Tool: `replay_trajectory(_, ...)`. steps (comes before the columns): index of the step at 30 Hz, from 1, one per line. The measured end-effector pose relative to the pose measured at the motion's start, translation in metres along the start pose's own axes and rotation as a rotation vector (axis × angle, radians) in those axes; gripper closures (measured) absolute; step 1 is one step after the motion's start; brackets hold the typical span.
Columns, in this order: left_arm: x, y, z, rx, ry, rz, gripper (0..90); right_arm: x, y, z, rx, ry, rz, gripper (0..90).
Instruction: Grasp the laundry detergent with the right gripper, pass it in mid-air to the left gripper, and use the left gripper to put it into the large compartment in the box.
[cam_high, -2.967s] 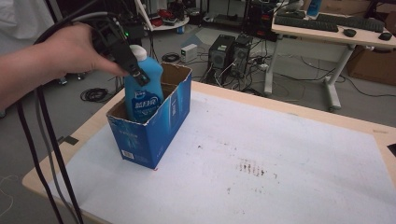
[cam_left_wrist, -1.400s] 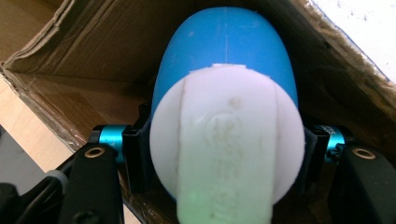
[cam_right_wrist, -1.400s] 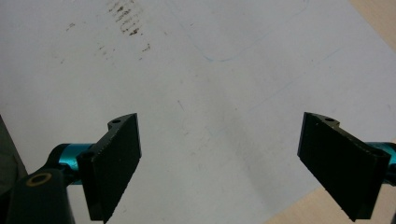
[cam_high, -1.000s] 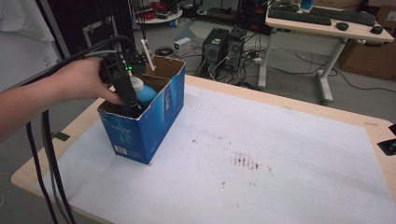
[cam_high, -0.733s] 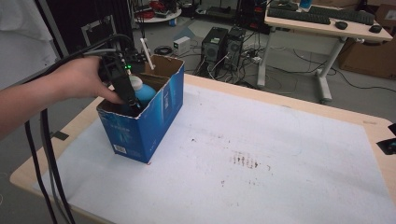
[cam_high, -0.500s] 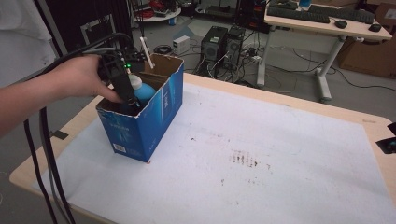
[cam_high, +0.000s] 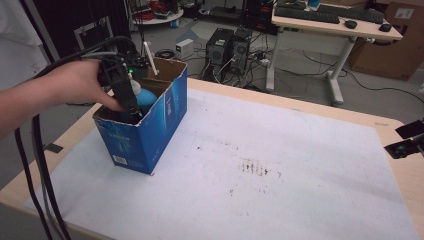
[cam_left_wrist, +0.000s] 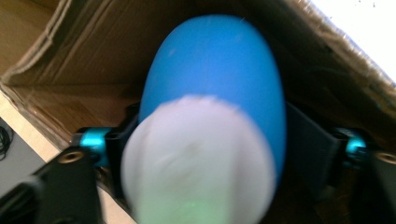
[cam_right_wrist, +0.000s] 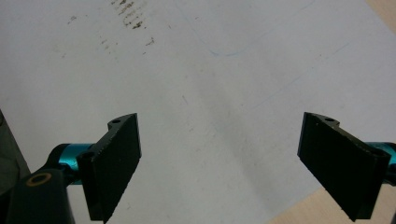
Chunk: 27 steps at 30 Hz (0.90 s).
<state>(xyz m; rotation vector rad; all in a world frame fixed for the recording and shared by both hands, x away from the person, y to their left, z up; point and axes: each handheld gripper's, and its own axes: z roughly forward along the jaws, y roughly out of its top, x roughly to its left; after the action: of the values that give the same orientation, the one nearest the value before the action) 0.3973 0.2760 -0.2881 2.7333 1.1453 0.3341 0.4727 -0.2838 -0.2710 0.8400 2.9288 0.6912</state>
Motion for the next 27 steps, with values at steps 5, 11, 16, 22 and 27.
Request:
replay_trajectory(5,0.003,0.005,-0.012,0.016,0.007,0.03,19.8,0.006,0.001,0.002,-0.005,0.009,-0.008,12.6)
replay_trajectory(11,0.005,0.013,-0.037,0.008,0.022,0.069,19.8,0.016,0.003,0.001,-0.017,0.018,-0.013,12.6)
replay_trajectory(16,-0.003,0.031,-0.061,-0.043,0.03,0.129,19.8,0.024,0.006,0.001,-0.033,0.019,-0.014,12.6)
replay_trajectory(22,-0.033,0.069,-0.06,-0.093,-0.022,0.238,19.8,0.031,0.007,0.001,-0.027,0.003,-0.014,12.6)
replay_trajectory(27,-0.054,0.091,-0.049,-0.114,-0.046,0.297,19.8,0.035,0.008,0.001,-0.024,0.003,-0.017,12.6)
